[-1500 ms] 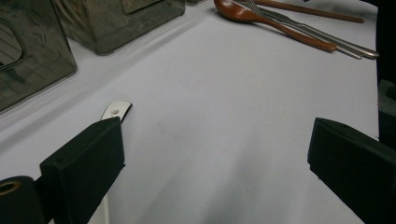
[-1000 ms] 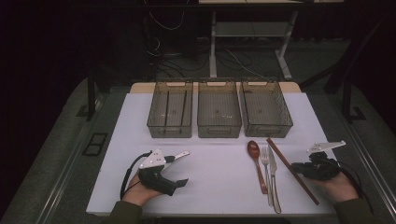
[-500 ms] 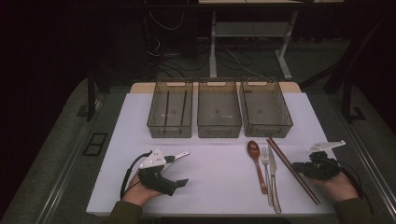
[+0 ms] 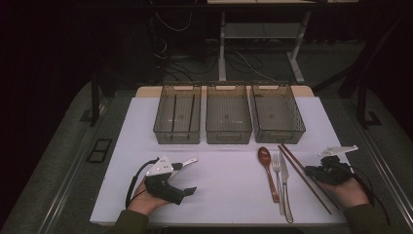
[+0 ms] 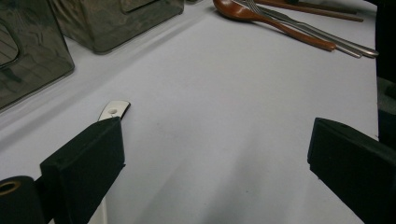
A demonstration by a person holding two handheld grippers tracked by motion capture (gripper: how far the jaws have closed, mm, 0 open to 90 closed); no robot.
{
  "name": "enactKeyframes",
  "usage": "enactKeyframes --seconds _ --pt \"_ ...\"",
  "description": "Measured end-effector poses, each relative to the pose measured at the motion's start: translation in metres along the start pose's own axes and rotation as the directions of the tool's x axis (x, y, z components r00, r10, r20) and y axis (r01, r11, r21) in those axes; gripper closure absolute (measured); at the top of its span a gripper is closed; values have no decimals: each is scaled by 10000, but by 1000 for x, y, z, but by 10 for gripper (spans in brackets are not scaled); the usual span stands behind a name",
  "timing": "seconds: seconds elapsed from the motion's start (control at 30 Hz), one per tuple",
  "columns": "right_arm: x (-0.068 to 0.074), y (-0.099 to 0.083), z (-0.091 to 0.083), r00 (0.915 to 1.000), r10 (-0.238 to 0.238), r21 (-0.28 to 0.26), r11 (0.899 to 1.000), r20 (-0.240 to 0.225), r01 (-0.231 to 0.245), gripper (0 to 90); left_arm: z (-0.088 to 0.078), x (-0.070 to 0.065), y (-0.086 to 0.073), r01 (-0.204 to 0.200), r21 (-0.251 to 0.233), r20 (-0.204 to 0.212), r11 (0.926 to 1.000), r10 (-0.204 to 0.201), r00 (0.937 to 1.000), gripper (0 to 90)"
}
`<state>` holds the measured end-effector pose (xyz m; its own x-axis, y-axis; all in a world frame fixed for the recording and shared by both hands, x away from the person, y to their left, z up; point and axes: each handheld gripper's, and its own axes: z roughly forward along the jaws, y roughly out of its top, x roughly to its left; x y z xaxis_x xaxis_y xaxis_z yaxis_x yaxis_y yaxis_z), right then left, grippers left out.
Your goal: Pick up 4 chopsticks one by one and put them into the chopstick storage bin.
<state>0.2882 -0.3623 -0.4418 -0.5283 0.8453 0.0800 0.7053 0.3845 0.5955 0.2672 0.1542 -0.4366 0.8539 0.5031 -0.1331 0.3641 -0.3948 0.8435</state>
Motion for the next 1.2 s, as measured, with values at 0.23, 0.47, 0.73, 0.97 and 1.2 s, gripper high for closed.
enactKeyframes --seconds 0.23,0.47,0.73,0.97,1.2 --pt "0 0 0 10000 53 -30 10000 27 -53 832 0 0 0 0 -16 -9 10000 0 10000 28" --pt "-3 0 -1 9998 174 -10 9998 67 -174 837 0 0 0 4 -12 -11 10000 -4 10000 29" --pt "-6 -2 -1 10000 -2 -165 9999 -53 1 827 0 0 0 2 -16 -19 10000 -2 10000 29" --pt "-4 -3 -1 10000 -89 -194 9998 36 89 838 0 0 0 2 -28 -4 10000 -2 10000 29" --pt "-7 -3 -3 9999 -83 -219 9997 110 86 839 0 0 0 3 -43 -7 10000 -3 10000 29"
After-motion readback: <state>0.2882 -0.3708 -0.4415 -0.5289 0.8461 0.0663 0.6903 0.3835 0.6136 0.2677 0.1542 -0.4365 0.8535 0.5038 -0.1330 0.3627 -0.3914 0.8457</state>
